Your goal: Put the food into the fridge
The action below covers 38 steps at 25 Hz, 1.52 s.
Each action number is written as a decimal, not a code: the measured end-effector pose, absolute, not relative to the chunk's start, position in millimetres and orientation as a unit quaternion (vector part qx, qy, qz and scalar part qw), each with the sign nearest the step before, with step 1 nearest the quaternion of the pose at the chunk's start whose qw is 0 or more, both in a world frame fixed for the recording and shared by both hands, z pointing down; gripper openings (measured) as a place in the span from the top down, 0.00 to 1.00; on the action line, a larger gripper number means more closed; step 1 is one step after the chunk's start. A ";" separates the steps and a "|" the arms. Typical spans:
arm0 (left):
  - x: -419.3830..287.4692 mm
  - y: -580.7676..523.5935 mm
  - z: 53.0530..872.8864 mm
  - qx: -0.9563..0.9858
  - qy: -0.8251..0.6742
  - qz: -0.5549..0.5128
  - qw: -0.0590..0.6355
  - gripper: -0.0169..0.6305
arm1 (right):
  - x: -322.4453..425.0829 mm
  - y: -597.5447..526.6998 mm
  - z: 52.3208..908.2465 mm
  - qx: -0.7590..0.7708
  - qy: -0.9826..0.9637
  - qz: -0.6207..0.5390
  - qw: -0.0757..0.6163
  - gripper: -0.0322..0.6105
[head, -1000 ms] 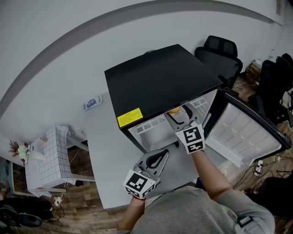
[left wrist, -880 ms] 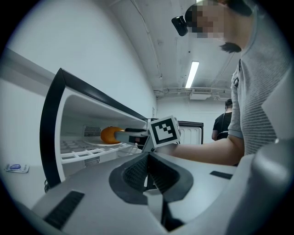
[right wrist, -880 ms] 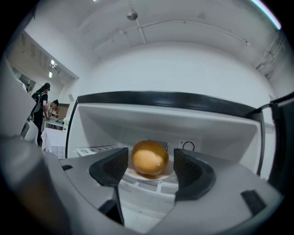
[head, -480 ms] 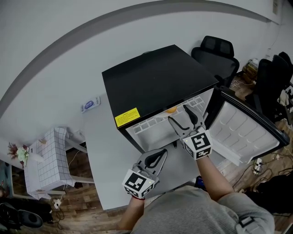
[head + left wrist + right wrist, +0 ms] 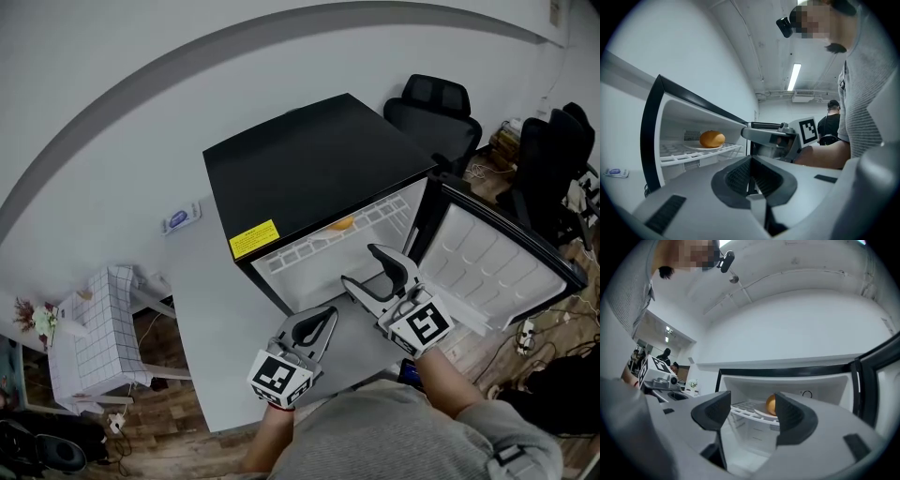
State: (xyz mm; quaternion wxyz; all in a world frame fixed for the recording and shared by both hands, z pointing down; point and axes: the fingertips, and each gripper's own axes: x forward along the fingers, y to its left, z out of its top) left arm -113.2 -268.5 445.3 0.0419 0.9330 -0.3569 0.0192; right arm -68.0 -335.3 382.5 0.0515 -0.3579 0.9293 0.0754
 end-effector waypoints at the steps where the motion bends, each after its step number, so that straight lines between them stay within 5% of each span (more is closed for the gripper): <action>1: -113.2 -267.1 445.3 0.933 -0.357 0.019 0.042 0.96 | -67.1 -329.8 381.8 -0.355 0.930 0.075 0.052 0.48; 10: -115.7 -251.2 442.2 0.929 -0.367 0.004 0.043 0.96 | -56.6 -294.7 397.4 -0.343 0.937 0.052 0.040 0.49; 16: -114.1 -244.3 443.6 0.929 -0.367 0.002 0.046 0.96 | -47.3 -275.1 395.5 -0.331 0.940 0.068 0.041 0.90; 18: -112.3 -243.1 442.5 0.930 -0.365 0.001 0.045 0.96 | -45.1 -272.8 397.0 -0.331 0.940 0.071 0.034 0.93; 38: -110.8 -240.3 440.2 0.930 -0.366 -0.002 0.040 0.96 | -36.1 -274.5 404.9 -0.343 0.937 0.057 0.018 0.93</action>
